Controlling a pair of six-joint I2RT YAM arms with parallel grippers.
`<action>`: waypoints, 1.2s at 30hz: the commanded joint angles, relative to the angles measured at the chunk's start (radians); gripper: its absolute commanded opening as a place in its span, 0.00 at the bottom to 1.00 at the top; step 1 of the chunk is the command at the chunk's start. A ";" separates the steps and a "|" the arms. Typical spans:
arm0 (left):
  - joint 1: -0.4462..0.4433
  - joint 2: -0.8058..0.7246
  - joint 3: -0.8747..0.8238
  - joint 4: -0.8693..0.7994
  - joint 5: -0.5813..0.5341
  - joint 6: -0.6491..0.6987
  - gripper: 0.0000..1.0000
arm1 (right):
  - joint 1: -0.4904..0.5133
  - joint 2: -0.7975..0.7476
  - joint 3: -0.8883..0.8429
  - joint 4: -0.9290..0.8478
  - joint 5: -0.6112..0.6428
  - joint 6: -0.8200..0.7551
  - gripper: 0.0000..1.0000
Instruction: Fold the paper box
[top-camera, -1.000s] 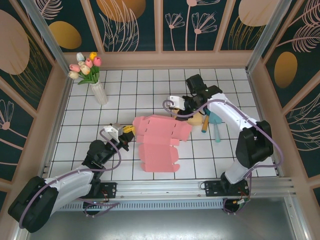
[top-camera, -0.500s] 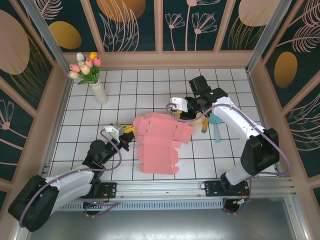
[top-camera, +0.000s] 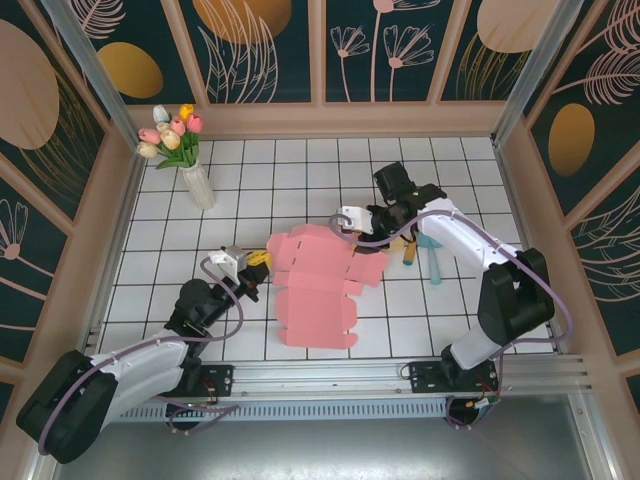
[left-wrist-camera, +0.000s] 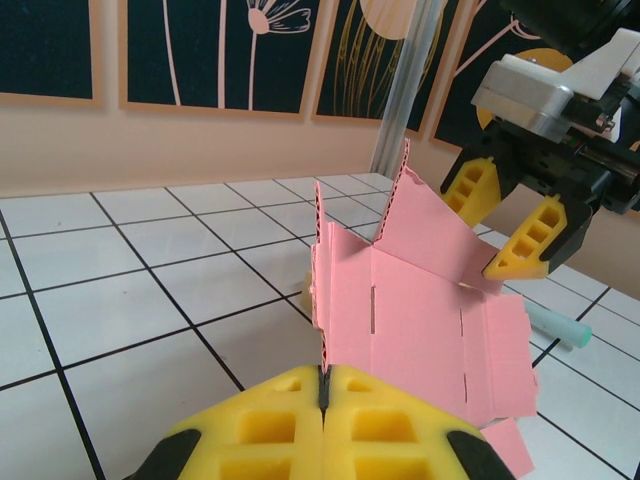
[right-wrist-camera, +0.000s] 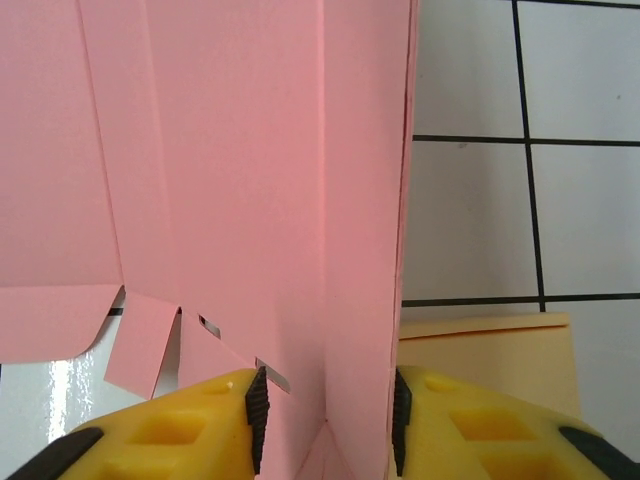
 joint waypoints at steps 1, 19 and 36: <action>-0.005 -0.005 0.020 0.041 0.011 0.017 0.00 | 0.008 0.010 -0.008 0.011 -0.028 -0.021 0.36; -0.006 -0.022 0.047 -0.033 -0.085 0.000 0.11 | 0.014 0.010 -0.001 0.011 0.032 -0.022 0.00; -0.019 -0.237 0.270 -0.621 -0.202 -0.605 0.28 | 0.061 0.000 0.137 -0.056 0.258 0.021 0.00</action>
